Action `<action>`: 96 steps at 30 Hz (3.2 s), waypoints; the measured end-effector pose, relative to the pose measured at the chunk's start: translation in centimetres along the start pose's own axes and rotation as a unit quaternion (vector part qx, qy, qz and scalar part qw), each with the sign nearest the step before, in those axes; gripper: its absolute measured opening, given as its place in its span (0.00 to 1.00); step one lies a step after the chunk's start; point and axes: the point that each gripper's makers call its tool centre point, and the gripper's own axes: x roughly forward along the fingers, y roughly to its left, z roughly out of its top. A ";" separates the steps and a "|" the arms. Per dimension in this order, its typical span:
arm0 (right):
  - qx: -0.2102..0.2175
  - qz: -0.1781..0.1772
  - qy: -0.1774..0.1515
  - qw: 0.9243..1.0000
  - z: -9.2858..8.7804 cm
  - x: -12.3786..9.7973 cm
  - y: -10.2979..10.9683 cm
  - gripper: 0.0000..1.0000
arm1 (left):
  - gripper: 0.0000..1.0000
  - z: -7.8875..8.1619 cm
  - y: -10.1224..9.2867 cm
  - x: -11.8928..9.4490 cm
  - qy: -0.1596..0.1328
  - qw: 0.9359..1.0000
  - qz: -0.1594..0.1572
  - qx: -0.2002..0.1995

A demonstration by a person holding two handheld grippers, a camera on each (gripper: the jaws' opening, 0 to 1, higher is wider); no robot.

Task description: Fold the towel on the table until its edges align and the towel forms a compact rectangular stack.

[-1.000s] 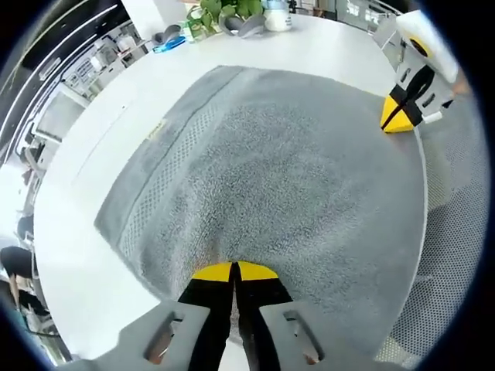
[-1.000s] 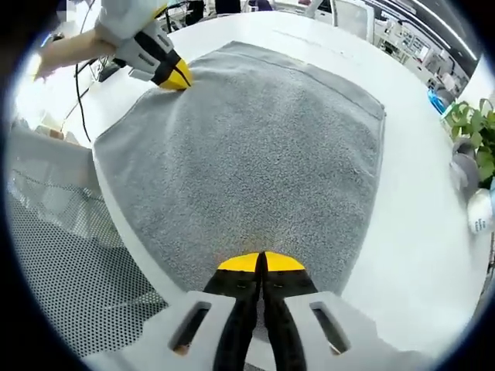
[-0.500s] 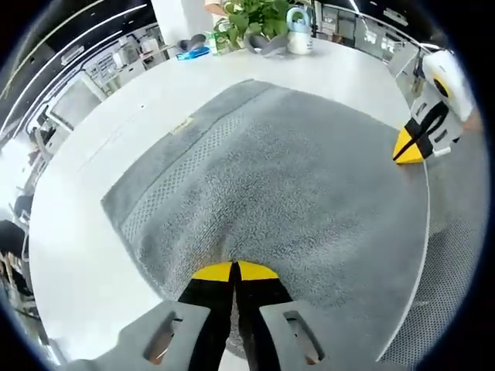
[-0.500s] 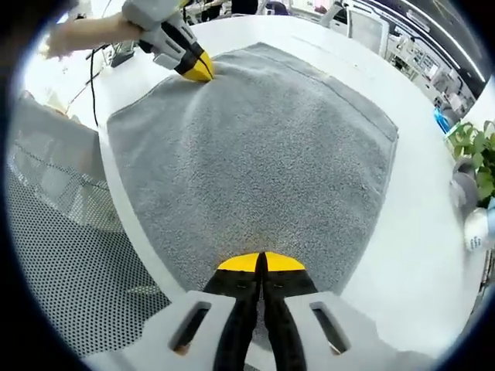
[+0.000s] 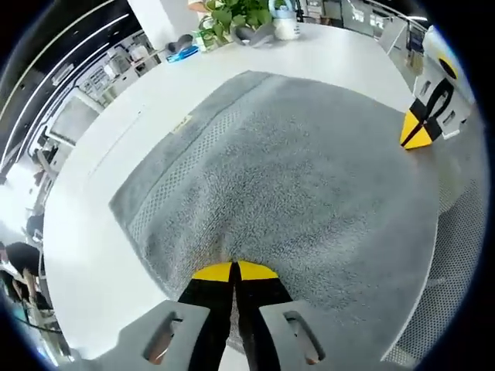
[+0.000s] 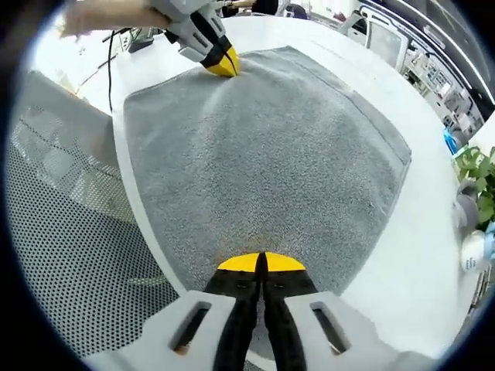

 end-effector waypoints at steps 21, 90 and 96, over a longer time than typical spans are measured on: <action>-0.135 -0.042 0.062 0.988 0.1 0.2 0.4 0.00 | 0.01 -0.4 0.2 -0.2 -0.021 0.997 -0.026 -0.072; -0.009 0.066 -0.076 0.995 -4.5 -5.2 -2.1 0.00 | 0.04 -7.3 -9.2 -9.0 -0.055 0.992 -0.105 -0.052; 0.055 0.096 -0.104 0.988 -5.2 -5.6 -1.4 0.00 | 0.10 -9.0 -9.9 -9.0 -0.042 0.993 -0.110 -0.028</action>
